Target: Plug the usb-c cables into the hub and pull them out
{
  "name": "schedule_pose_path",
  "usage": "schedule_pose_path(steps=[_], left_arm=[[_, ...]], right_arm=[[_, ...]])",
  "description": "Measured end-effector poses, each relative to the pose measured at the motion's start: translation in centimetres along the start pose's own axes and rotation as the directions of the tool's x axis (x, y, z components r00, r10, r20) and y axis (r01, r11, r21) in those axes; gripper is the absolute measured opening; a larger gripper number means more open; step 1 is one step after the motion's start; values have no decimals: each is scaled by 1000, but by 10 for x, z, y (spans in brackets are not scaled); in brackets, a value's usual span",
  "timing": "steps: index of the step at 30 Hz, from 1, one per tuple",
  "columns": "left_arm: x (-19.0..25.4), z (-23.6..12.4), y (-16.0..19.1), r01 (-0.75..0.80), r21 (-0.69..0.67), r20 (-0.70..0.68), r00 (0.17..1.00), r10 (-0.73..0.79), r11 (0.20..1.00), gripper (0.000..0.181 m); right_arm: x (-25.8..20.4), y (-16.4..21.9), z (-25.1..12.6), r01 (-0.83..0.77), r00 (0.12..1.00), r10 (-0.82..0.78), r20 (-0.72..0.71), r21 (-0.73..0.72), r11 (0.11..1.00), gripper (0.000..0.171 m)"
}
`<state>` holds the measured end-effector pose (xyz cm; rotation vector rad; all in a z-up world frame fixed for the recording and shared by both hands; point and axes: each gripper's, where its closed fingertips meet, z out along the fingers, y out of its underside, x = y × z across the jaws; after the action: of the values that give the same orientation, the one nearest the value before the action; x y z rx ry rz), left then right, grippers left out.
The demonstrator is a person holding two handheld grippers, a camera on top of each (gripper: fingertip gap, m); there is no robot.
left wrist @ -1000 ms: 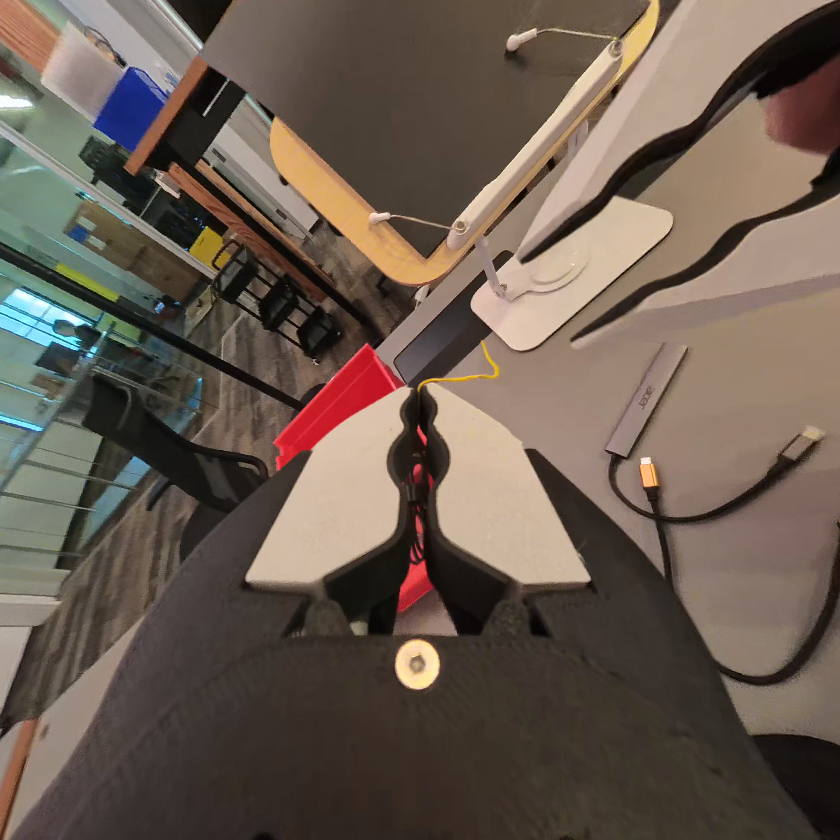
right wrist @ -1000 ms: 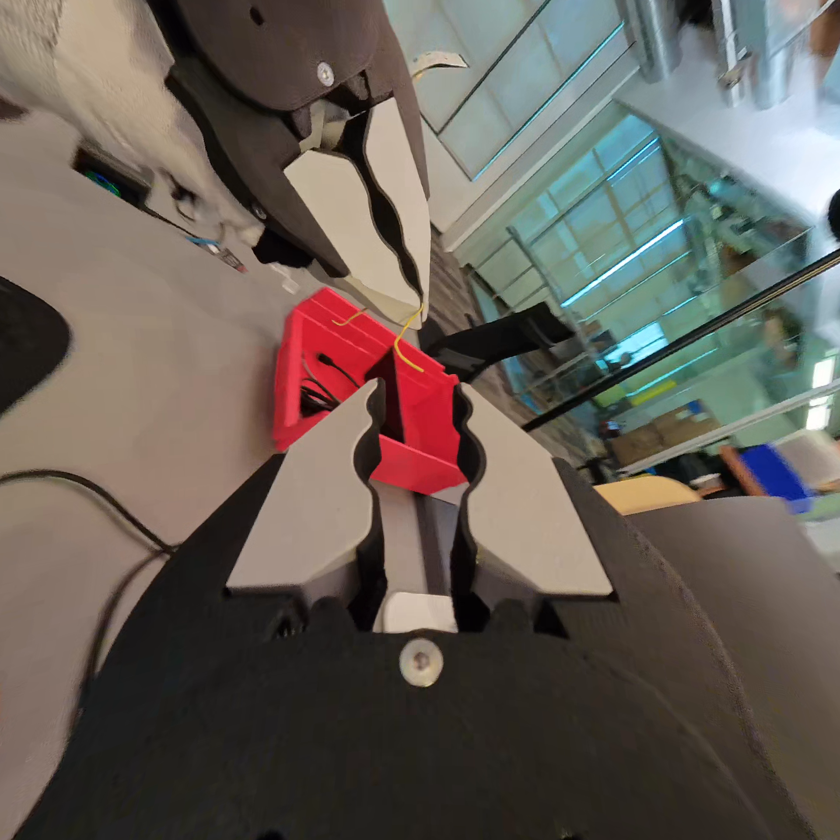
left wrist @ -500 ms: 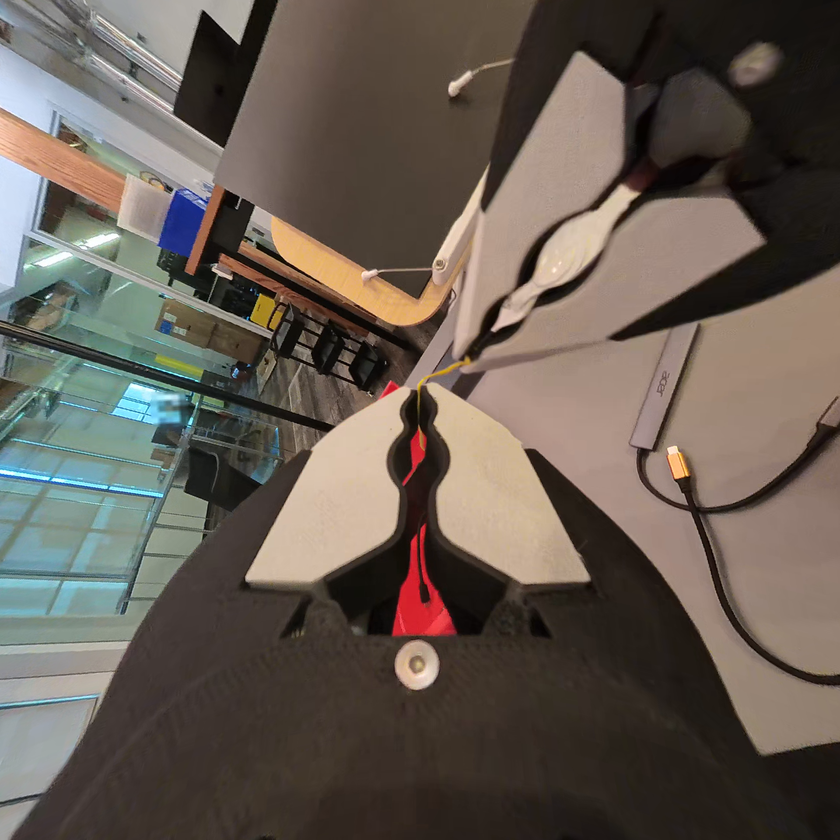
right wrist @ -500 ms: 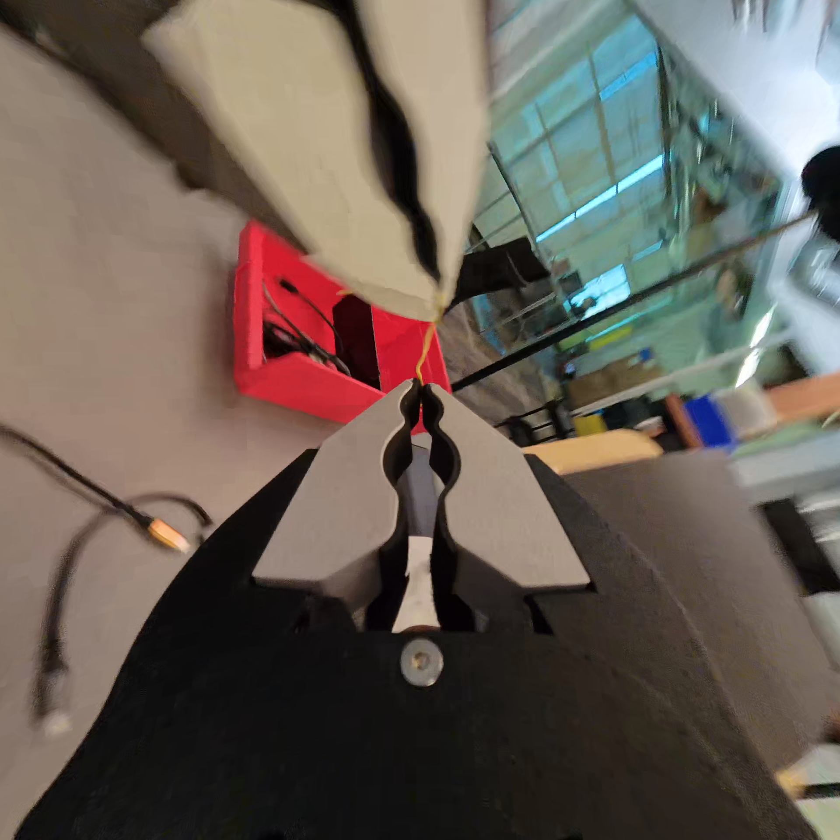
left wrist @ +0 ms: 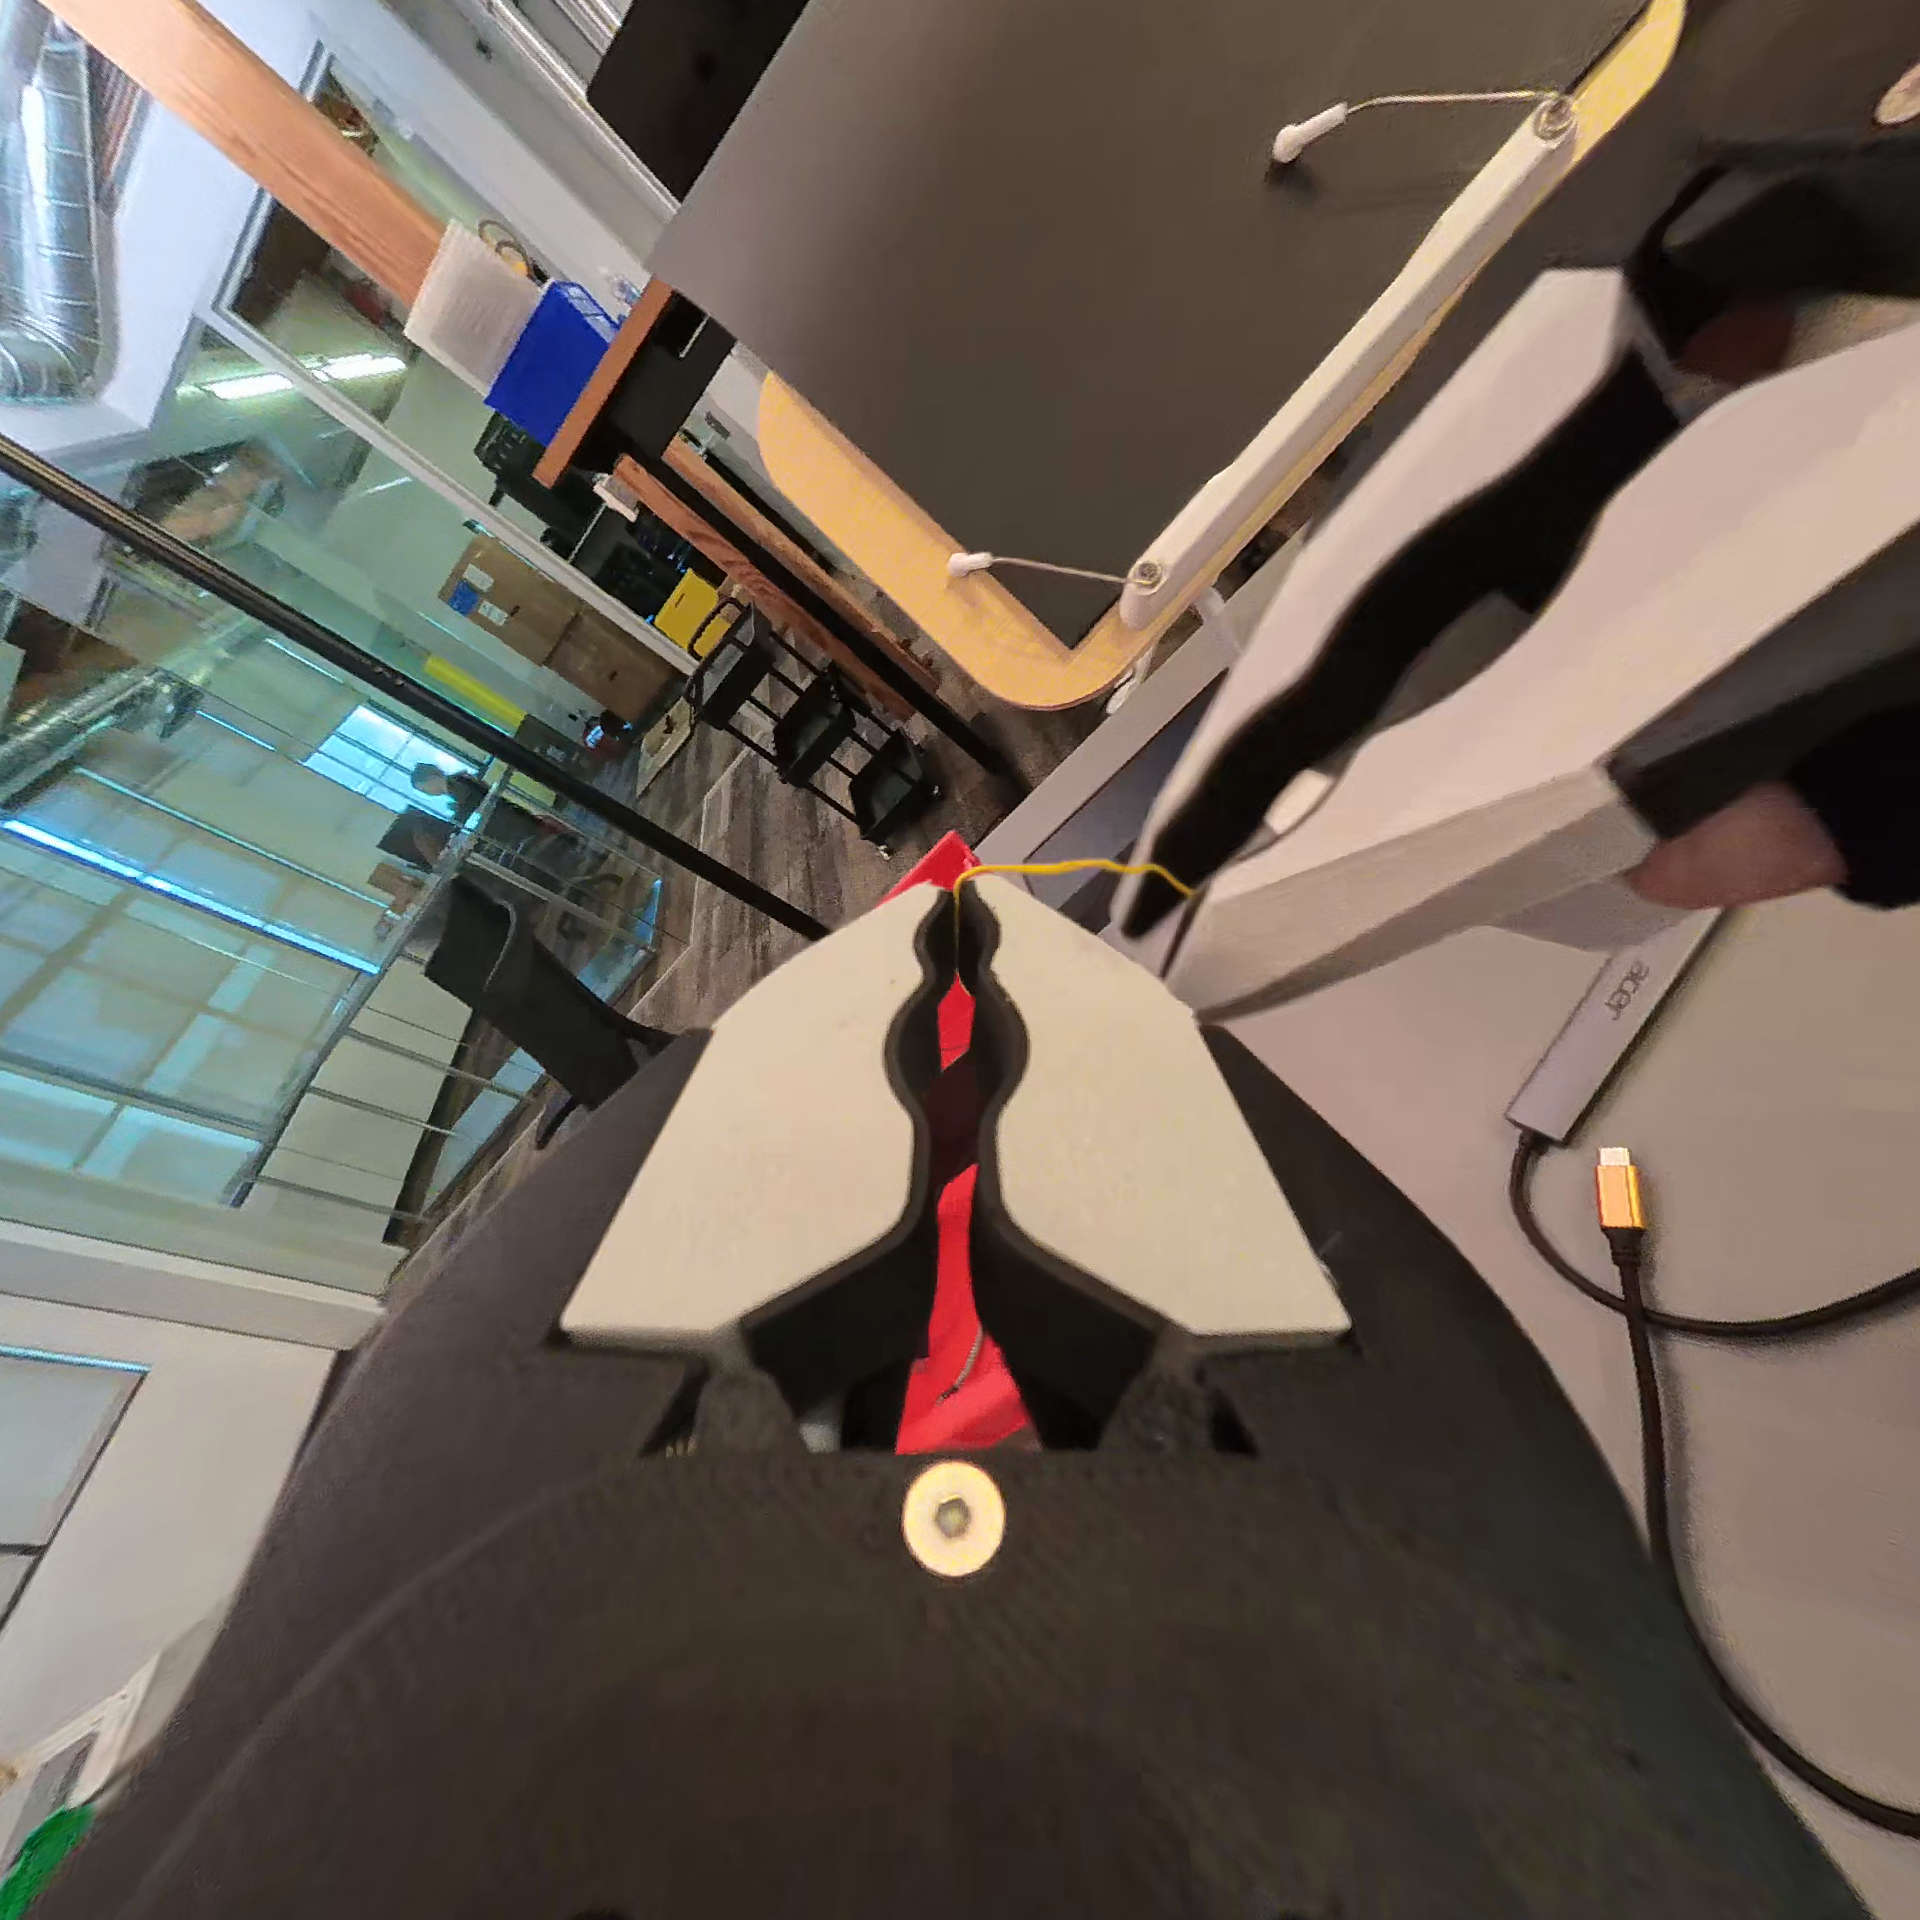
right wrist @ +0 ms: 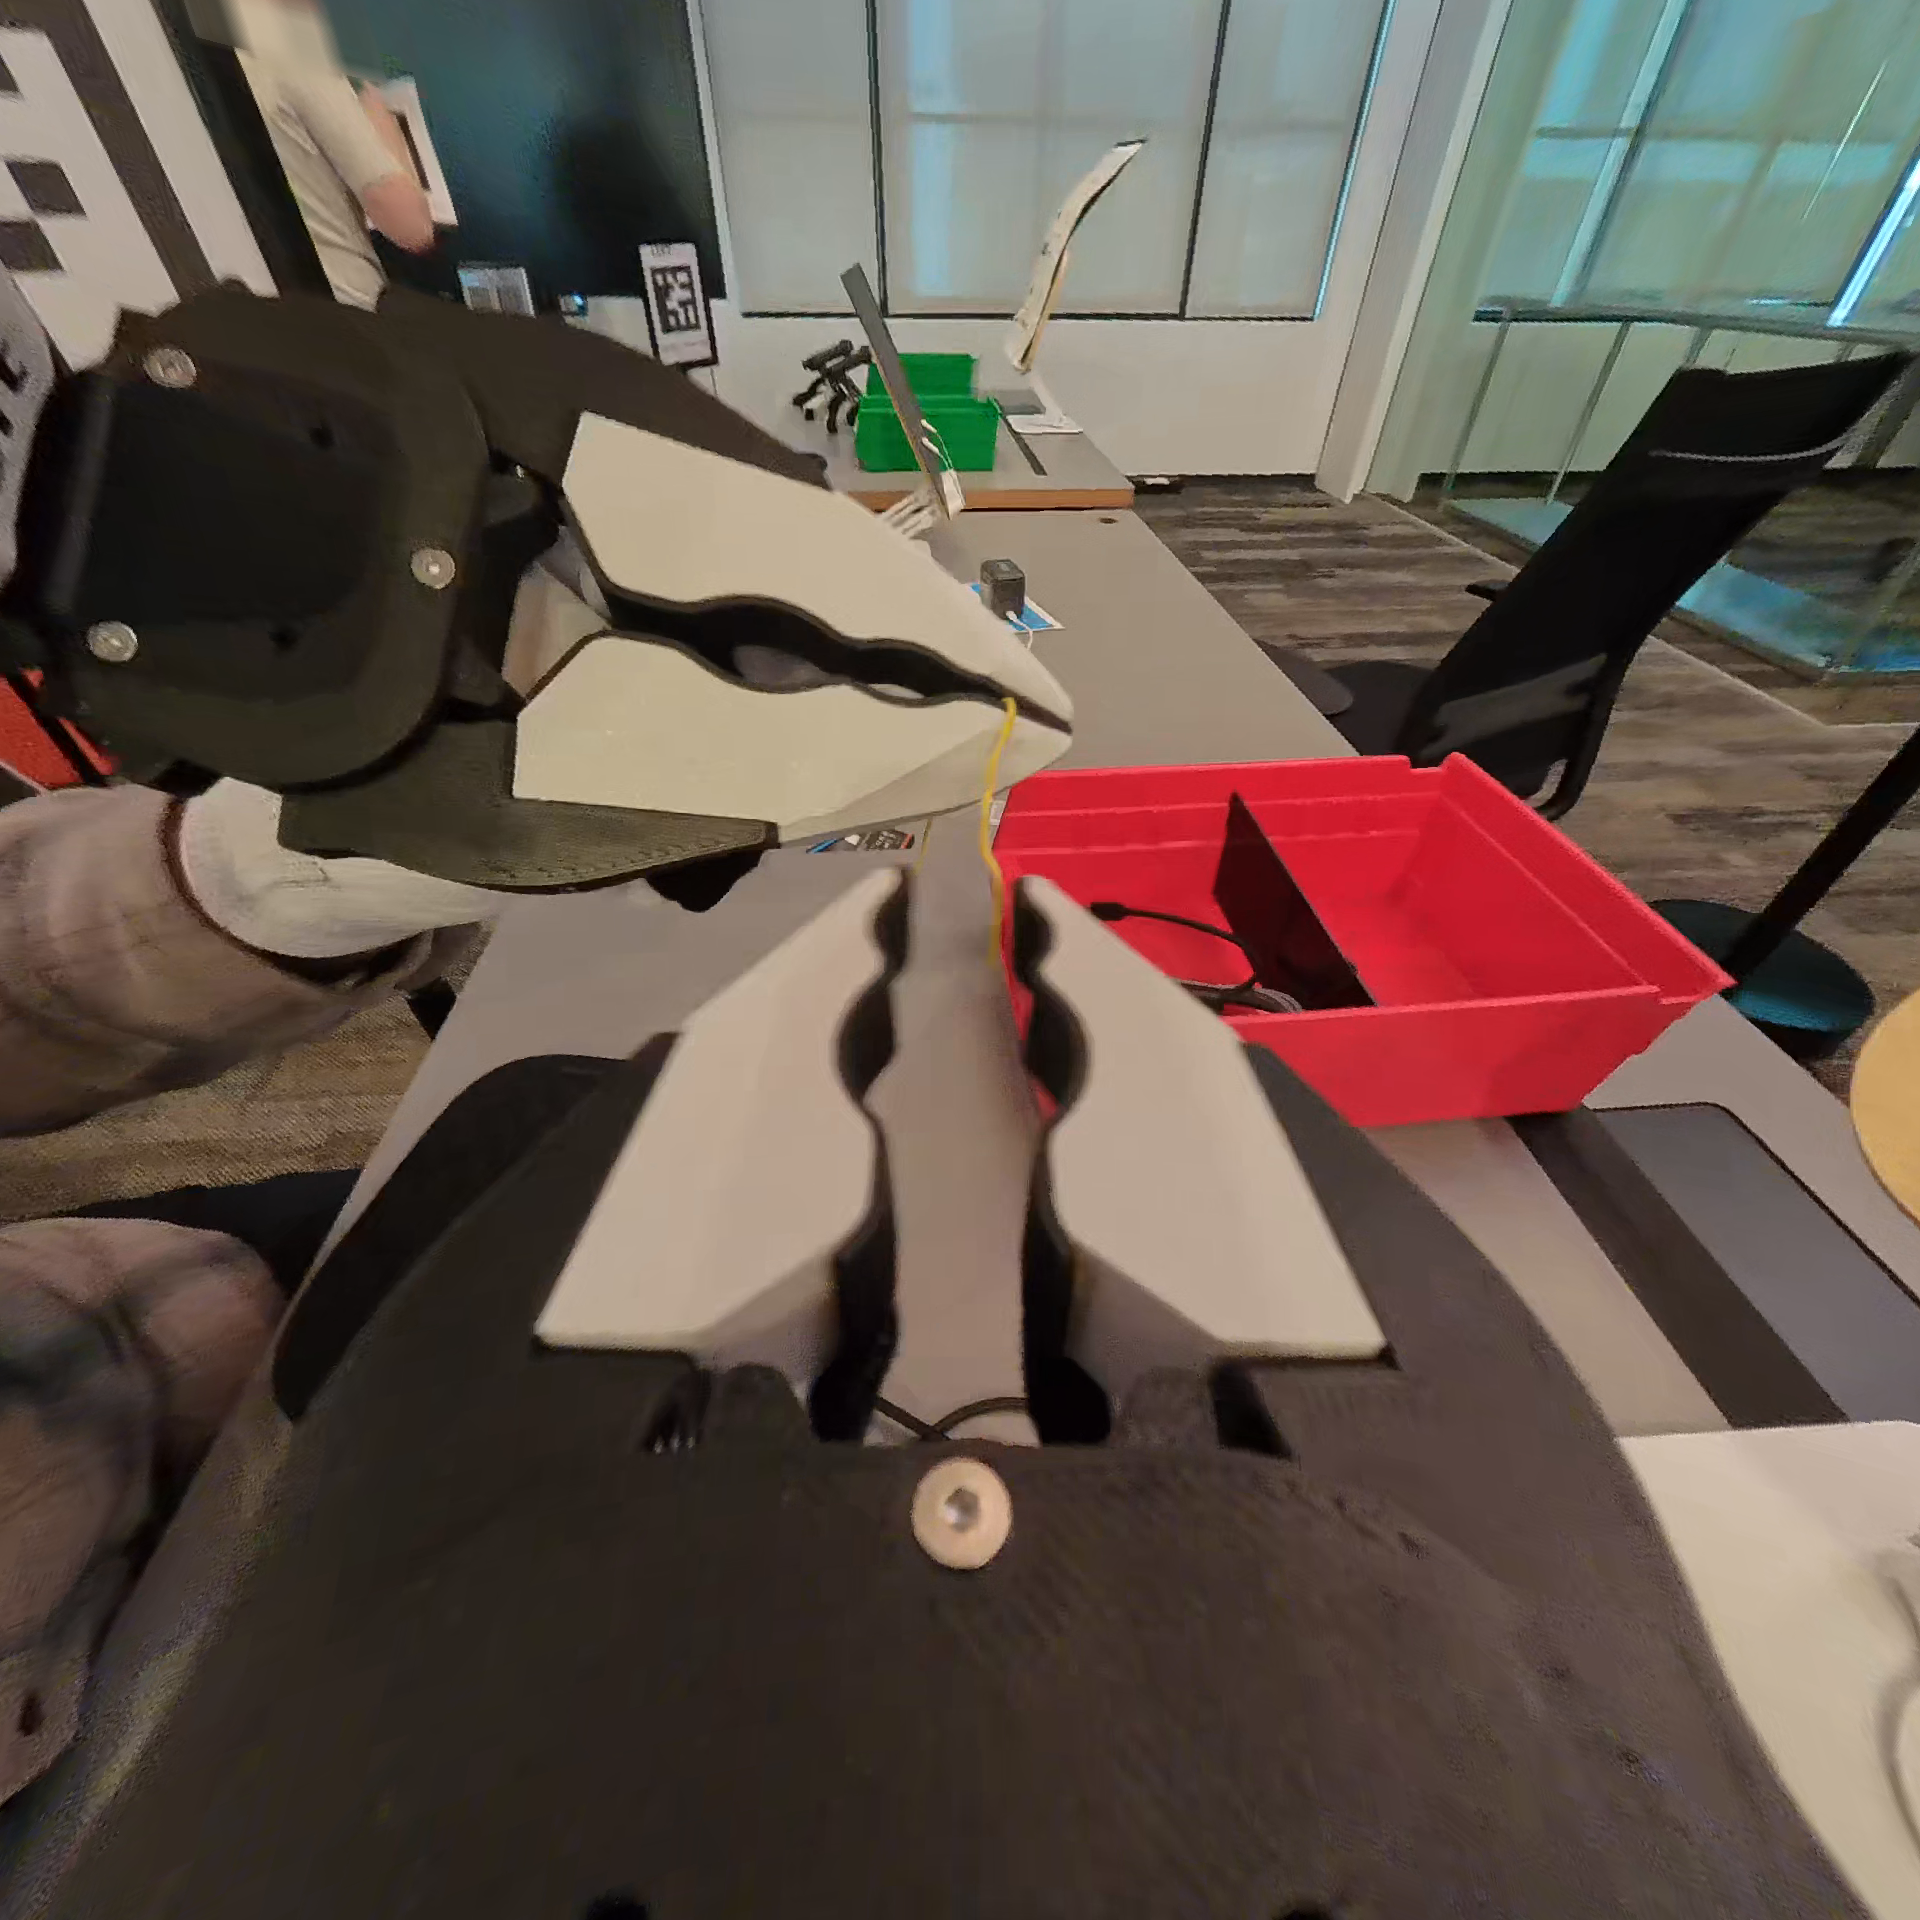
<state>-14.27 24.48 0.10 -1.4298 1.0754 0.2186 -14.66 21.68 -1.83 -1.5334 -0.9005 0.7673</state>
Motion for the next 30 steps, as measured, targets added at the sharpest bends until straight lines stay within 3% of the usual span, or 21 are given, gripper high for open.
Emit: schedule_pose_path(steps=[1,4,10,18,23,24,25,26,30], left_arm=[[-1,0,0,10,4,-7,1000,-10,1000,0],[-1,-2,-1,-17,26,-15,1000,17,1000,0],[10,-7,-11,-92,70,-19,995,94,993,0],[10,-11,-18,-127,77,43,991,124,989,0],[5,-10,-17,-83,80,54,995,79,993,0],[4,-10,-17,-70,84,43,997,66,994,0],[2,-10,-16,-55,86,38,998,52,995,0],[0,-11,-16,-45,92,32,999,42,995,0],[6,-14,-20,-19,149,-67,997,29,989,1]], right_arm=[[3,-2,-2,-3,1000,3,4,7,1000,29],[4,-7,-11,49,998,-50,38,19,999,38],[-2,-9,-18,75,993,-78,93,31,997,0],[11,-14,-19,-42,999,42,2,80,996,0],[6,-16,-17,-76,996,72,46,98,992,0],[3,-18,-17,-77,995,70,70,96,992,6],[4,-21,-19,-80,995,72,73,105,991,26],[7,-23,-21,-78,995,71,63,110,991,34],[0,-29,-31,-54,990,39,135,112,992,33]])
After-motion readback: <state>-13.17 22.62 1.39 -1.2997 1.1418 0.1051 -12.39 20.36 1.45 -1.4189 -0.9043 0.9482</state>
